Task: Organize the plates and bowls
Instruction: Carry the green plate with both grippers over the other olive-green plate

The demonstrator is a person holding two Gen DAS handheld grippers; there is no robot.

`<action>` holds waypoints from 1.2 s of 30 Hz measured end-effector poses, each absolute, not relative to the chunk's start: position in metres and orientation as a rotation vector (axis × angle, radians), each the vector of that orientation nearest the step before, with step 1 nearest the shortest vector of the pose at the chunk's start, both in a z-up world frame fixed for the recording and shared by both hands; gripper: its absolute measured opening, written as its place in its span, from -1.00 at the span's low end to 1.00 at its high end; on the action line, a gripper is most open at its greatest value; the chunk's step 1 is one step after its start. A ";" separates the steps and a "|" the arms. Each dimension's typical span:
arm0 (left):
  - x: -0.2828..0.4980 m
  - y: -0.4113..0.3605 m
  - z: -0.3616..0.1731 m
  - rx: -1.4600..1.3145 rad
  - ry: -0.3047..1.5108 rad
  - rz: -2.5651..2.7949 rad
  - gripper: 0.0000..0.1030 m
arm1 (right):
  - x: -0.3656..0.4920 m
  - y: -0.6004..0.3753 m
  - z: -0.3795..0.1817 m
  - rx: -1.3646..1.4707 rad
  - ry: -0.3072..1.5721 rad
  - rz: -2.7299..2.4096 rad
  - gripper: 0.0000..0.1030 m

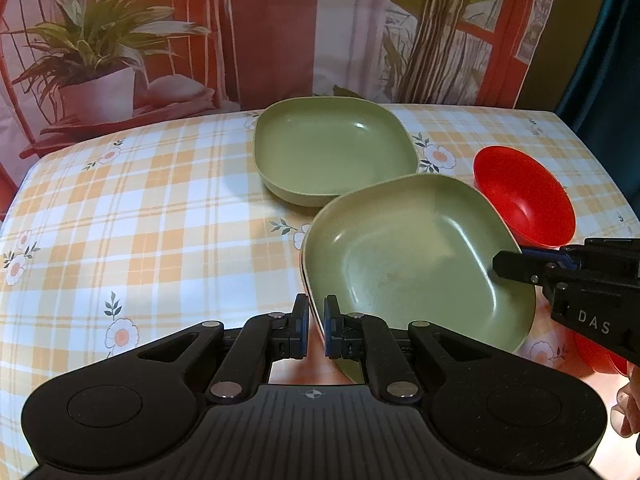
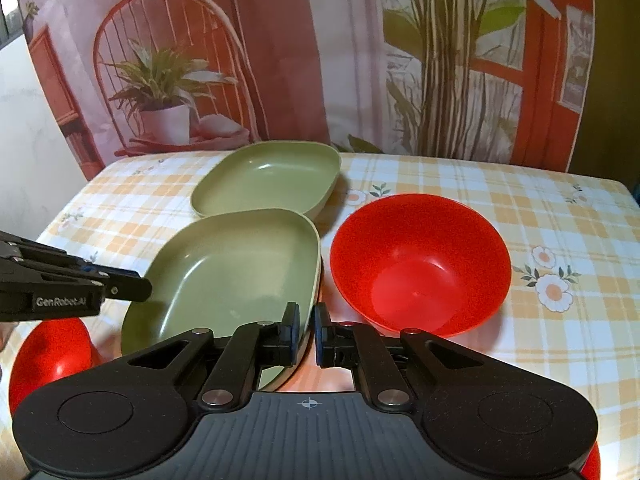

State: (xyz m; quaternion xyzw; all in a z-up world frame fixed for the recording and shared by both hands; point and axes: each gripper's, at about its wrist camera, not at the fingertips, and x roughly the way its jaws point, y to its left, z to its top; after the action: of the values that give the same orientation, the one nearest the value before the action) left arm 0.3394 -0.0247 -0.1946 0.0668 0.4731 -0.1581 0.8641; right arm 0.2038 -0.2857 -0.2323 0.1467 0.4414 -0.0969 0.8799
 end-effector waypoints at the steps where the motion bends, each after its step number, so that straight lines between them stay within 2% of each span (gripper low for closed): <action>1: 0.340 -0.025 -0.194 0.141 0.990 -0.331 -0.83 | 0.203 -0.286 -0.232 0.306 0.919 -0.200 -0.85; 4: 0.339 -0.025 -0.194 0.143 0.987 -0.329 -0.83 | 0.203 -0.285 -0.231 0.297 0.918 -0.203 -0.82; 8: 0.339 -0.022 -0.193 0.137 0.986 -0.319 -0.82 | 0.198 -0.284 -0.229 0.301 0.907 -0.213 -0.69; 11: 0.338 -0.020 -0.193 0.130 0.984 -0.318 -0.82 | 0.192 -0.286 -0.226 0.316 0.889 -0.223 -0.69; 13: 0.339 -0.020 -0.193 0.126 0.984 -0.317 -0.82 | 0.188 -0.287 -0.224 0.315 0.870 -0.226 -0.73; 17: 0.338 -0.020 -0.193 0.125 0.985 -0.318 -0.82 | 0.185 -0.284 -0.222 0.304 0.858 -0.199 -0.92; 36: 0.339 -0.018 -0.193 0.098 0.988 -0.307 -0.82 | 0.188 -0.287 -0.227 0.347 0.874 -0.212 -0.92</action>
State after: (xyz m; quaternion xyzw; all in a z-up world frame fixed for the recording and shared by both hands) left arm 0.3385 -0.0179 -0.1925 0.0467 0.4719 -0.1469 0.8680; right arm 0.1883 -0.2874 -0.2272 0.1669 0.4202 -0.1020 0.8861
